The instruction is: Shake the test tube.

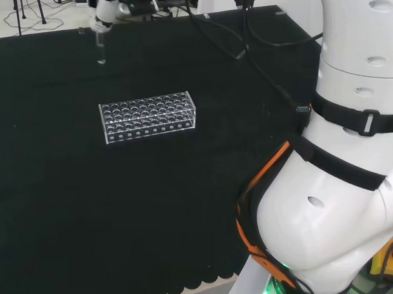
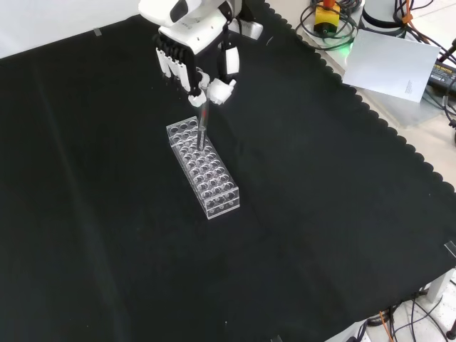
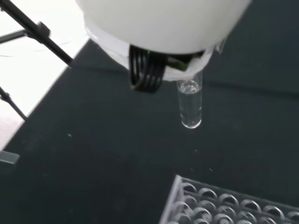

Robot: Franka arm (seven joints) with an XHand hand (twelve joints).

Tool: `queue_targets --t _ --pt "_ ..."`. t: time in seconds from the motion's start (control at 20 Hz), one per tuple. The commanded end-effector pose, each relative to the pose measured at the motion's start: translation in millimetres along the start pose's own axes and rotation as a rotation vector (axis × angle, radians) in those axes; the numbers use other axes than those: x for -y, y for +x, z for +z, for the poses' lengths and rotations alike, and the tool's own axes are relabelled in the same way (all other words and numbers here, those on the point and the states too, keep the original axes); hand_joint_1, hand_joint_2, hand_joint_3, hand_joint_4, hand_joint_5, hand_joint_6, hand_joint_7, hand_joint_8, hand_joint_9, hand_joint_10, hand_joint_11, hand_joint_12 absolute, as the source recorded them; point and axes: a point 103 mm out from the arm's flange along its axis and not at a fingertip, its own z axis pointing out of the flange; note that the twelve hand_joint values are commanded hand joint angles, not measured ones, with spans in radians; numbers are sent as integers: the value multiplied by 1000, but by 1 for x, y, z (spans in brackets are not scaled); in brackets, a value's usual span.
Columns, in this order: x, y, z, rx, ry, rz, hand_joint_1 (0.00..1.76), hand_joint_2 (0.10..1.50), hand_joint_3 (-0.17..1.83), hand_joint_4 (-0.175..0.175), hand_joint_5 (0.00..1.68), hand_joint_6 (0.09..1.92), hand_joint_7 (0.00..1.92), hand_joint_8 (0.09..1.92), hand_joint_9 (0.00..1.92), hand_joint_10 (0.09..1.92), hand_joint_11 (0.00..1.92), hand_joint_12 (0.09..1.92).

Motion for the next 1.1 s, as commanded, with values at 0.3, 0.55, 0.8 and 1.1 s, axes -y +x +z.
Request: queue_targets --t 0.3,0.55,0.8,1.1 --pt "41 -91 10 76 53 180 1247 520 761 -175 1556 159 1780 424 1638 736 1399 1015" --pt "47 -108 9 94 60 209 1247 520 761 -175 1558 155 1780 423 1638 736 1399 1016" --pt "43 -101 12 85 65 195 1247 520 761 -175 1559 152 1781 422 1638 737 1398 1016" --pt "26 -73 21 45 69 141 1247 520 760 -175 1560 150 1781 422 1638 737 1397 1016"
